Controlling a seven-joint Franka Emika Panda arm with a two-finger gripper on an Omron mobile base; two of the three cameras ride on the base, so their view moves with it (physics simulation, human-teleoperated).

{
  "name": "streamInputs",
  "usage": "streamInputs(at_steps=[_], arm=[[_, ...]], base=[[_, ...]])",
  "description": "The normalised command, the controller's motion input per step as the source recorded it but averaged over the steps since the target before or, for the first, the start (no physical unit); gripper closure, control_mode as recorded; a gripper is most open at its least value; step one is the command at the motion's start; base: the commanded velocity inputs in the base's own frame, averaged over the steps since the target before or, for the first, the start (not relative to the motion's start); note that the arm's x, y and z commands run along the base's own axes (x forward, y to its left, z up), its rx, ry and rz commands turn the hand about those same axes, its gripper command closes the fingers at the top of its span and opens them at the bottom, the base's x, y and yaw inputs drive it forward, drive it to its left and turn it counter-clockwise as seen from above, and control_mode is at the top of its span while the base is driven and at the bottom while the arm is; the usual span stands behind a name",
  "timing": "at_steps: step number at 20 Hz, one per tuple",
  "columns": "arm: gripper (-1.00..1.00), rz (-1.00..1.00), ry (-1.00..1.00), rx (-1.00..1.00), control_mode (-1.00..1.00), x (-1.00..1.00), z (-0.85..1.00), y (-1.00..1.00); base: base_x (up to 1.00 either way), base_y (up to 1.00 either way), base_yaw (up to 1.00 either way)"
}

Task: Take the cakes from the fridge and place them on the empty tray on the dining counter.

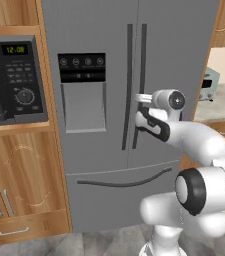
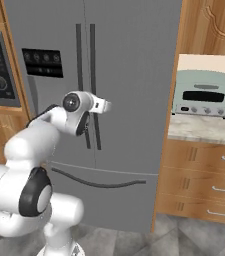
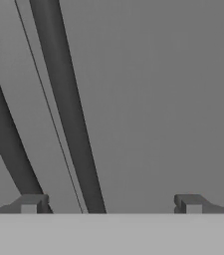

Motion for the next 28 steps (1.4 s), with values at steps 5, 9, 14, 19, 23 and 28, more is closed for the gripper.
streamInputs(at_steps=[5, 9, 14, 19, 23, 28], arm=[[-1.0, 0.0, 0.0, 0.0, -1.0, 0.72, -0.03, 0.0], [-1.0, 0.0, -0.03, 0.0, -1.0, 0.79, -0.09, 0.0], [-1.0, 0.0, -0.03, 0.0, -1.0, 0.78, -0.08, 0.0], [-1.0, 0.0, -0.04, 0.0, -1.0, 0.81, -0.06, 0.0], [1.0, 0.0, 0.03, 0.0, -1.0, 0.51, 0.0, 0.01], [1.0, -0.03, 0.16, 0.0, -1.0, -0.05, 0.0, 0.0]], base=[[0.0, 0.0, 0.0], [0.0, 0.0, 0.0], [0.0, 0.0, 0.0], [0.0, 0.0, 0.0], [0.0, 0.0, 0.0], [0.0, 0.0, 0.0]])
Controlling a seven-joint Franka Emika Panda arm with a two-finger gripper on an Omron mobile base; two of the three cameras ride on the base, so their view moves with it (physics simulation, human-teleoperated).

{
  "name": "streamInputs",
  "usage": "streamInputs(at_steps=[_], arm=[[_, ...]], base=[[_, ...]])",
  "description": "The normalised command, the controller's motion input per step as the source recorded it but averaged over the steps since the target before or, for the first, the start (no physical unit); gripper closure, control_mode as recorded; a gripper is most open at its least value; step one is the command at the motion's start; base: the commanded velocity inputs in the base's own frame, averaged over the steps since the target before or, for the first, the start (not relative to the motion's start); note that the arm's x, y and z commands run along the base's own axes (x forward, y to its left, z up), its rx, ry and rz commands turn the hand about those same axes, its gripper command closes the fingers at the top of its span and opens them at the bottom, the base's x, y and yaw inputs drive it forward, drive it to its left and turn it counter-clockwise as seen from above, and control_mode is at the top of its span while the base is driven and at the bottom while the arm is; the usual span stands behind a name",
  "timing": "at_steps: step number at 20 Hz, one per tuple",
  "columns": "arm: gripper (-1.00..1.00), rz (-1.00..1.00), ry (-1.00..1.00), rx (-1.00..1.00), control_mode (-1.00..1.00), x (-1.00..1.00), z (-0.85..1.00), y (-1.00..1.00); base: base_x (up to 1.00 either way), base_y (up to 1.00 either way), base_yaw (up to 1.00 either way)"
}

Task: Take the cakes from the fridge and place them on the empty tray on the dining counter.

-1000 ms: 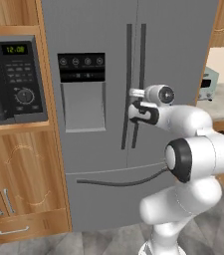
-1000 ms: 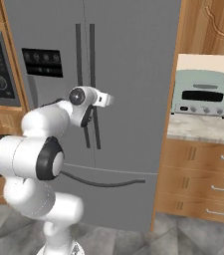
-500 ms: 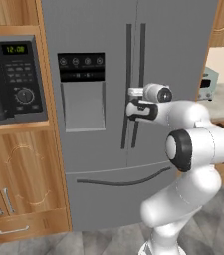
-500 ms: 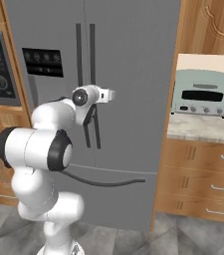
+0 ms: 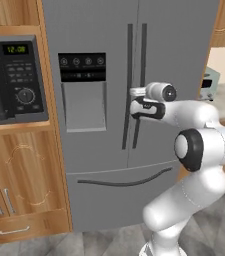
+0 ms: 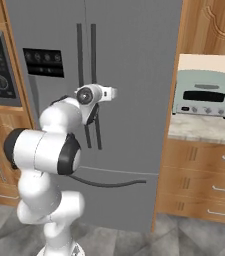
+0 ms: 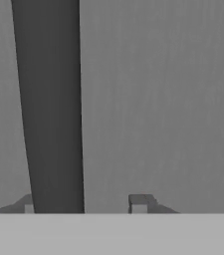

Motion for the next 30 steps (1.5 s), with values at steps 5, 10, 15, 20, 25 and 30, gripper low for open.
streamInputs(at_steps=[5, 10, 15, 20, 25, 30], arm=[[1.0, -0.12, 0.18, 0.0, -1.0, -0.54, 0.0, -0.32], [1.0, -0.2, 0.16, 0.0, -1.0, -0.9, 0.0, -0.68], [1.0, -0.21, 0.12, 0.0, -1.0, -0.8, 0.0, -0.79], [1.0, -0.2, 0.03, 0.01, -1.0, -0.9, 0.0, -0.94], [1.0, -0.16, 0.0, 0.03, -1.0, -0.92, 0.0, -1.0], [1.0, -0.02, 0.0, 0.04, -1.0, -0.85, 0.0, -1.0]], base=[[0.0, 0.0, 0.0], [0.0, 0.0, 0.0], [0.0, 0.0, 0.0], [0.0, 0.0, 0.0], [0.0, 0.0, 0.0], [0.0, 0.0, 0.0]])
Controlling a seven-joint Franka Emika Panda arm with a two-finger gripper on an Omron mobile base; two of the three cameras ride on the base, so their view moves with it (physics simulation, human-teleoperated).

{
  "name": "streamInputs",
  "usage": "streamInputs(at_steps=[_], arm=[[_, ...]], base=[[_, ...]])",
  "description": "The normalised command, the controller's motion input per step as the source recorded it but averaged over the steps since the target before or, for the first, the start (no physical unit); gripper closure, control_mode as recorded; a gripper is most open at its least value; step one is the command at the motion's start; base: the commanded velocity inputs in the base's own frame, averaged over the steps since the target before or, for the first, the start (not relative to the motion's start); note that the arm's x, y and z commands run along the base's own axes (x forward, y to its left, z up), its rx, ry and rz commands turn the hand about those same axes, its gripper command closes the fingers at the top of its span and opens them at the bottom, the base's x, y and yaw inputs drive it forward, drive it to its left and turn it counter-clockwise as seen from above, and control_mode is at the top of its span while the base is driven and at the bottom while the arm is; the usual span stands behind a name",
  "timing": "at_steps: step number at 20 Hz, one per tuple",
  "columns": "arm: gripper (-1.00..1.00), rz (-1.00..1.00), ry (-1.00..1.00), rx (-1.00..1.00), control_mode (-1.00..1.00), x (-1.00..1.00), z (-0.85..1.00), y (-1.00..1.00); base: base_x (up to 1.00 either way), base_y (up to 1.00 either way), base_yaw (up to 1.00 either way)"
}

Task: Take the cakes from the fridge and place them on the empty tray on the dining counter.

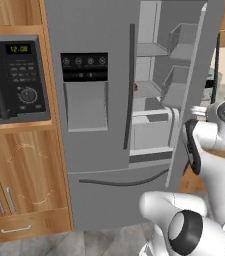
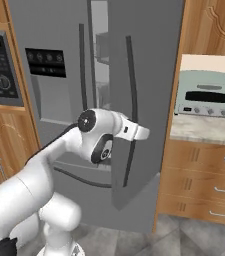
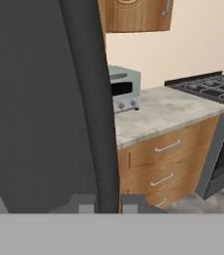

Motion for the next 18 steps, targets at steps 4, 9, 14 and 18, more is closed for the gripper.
streamInputs(at_steps=[4, 9, 14, 18], arm=[[1.0, 0.09, 0.0, 0.03, -1.0, -0.7, 0.0, -1.0], [1.0, 0.15, 0.0, 0.03, -1.0, -0.57, 0.0, -0.99], [-1.0, 0.1, -0.03, 0.01, -1.0, -0.8, 0.02, -0.37], [-1.0, 0.0, -0.15, -0.12, -1.0, -1.0, 0.12, 0.46]], base=[[0.0, 0.0, 0.0], [0.0, 0.0, 0.0], [0.0, 0.0, 0.0], [0.0, 0.0, 0.0]])
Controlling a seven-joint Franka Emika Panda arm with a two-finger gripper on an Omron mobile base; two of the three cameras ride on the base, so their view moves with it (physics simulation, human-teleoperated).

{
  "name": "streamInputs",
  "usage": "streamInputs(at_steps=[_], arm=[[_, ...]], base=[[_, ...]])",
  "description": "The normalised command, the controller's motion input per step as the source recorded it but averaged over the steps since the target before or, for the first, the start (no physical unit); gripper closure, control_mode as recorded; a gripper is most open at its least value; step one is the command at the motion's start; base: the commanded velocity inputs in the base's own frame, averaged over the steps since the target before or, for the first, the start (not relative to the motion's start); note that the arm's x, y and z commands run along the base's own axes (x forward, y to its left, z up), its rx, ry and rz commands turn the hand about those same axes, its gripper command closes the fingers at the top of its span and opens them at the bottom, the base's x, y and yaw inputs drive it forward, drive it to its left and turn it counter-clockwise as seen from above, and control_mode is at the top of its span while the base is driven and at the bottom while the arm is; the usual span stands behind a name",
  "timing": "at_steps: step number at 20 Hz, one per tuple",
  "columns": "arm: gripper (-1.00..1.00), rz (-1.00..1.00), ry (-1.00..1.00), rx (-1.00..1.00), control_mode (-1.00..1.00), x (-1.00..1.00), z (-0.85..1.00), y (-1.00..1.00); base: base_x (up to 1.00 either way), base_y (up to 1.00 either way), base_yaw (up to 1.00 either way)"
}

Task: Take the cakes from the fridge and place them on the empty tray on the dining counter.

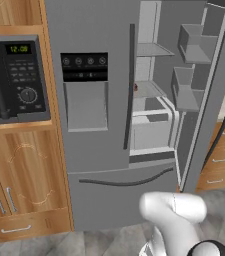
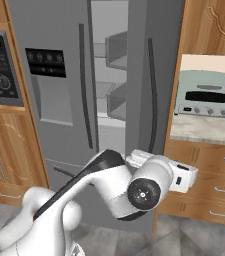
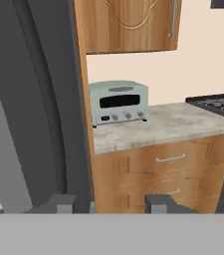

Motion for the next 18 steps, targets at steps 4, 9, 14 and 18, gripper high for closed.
streamInputs(at_steps=[4, 9, 14, 18], arm=[[-1.0, -0.01, -0.01, -0.28, -1.0, -0.81, 0.0, 0.98], [-1.0, -0.06, 0.01, -0.36, -1.0, -0.21, 0.0, 1.0], [-1.0, -0.03, -0.01, -0.28, -1.0, 0.0, 0.22, 1.0], [-1.0, -0.08, -0.03, -0.26, -1.0, 0.03, 0.19, 1.0]], base=[[0.0, 0.0, 0.0], [0.0, 0.0, 0.0], [0.0, 0.0, 0.0], [0.0, 0.0, 0.0]])
